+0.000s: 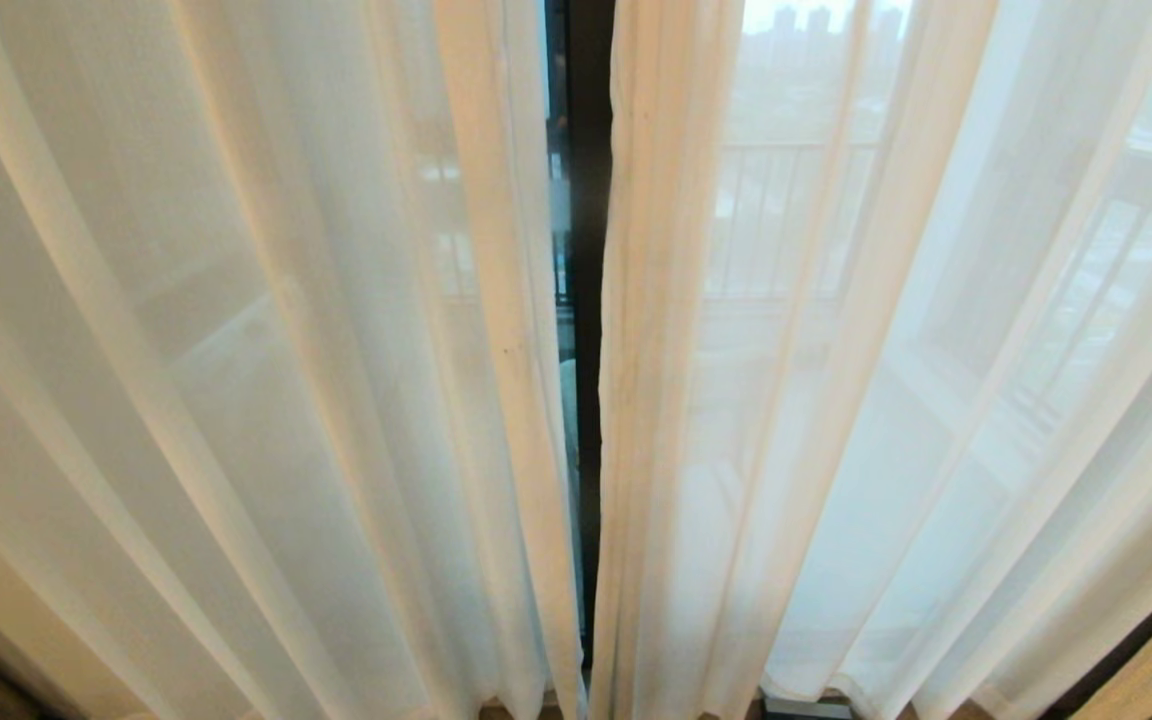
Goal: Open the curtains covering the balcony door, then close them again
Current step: Pull the outer curtains open on both sides
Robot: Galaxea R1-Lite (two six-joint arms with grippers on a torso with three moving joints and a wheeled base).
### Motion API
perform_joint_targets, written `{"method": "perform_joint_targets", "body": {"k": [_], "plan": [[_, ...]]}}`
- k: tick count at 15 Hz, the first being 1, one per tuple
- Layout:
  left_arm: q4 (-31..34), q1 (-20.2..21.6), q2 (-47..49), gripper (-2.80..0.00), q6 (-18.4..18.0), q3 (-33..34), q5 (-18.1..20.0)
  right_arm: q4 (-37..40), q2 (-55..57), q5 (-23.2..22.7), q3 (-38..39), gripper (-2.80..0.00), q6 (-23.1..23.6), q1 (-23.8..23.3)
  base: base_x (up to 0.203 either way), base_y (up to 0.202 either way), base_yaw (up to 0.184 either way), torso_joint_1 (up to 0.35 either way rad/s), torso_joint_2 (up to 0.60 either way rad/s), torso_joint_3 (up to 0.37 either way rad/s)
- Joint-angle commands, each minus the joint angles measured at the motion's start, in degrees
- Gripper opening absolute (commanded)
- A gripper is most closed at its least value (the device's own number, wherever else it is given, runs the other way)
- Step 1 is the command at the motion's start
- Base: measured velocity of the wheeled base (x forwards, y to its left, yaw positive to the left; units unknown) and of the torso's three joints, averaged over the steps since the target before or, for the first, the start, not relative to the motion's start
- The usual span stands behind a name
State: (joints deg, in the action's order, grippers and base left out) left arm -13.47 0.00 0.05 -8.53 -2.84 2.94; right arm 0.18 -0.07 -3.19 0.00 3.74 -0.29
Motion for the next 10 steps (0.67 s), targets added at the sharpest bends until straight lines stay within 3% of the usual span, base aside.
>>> {"method": "perform_joint_targets", "body": {"k": [1, 6, 10], "plan": [[-0.7, 0.0, 0.0, -2.80, -1.0, -2.9, 0.0, 0.0, 0.1, -0.1, 0.0, -2.80, 0.0, 0.0, 0.000, 0.000, 0.000, 0.000, 0.00, 0.000], [-0.6, -0.3, 8.8, -2.80, -1.3, -10.0, 1.1, 0.0, 0.1, -0.1, 0.0, -2.80, 0.0, 0.0, 0.000, 0.000, 0.000, 0.000, 0.00, 0.000], [-1.3, -3.5, 27.1, -2.80, -1.3, -19.1, 6.1, 0.0, 0.1, -0.1, 0.0, -2.80, 0.0, 0.0, 0.000, 0.000, 0.000, 0.000, 0.00, 0.000]]}}
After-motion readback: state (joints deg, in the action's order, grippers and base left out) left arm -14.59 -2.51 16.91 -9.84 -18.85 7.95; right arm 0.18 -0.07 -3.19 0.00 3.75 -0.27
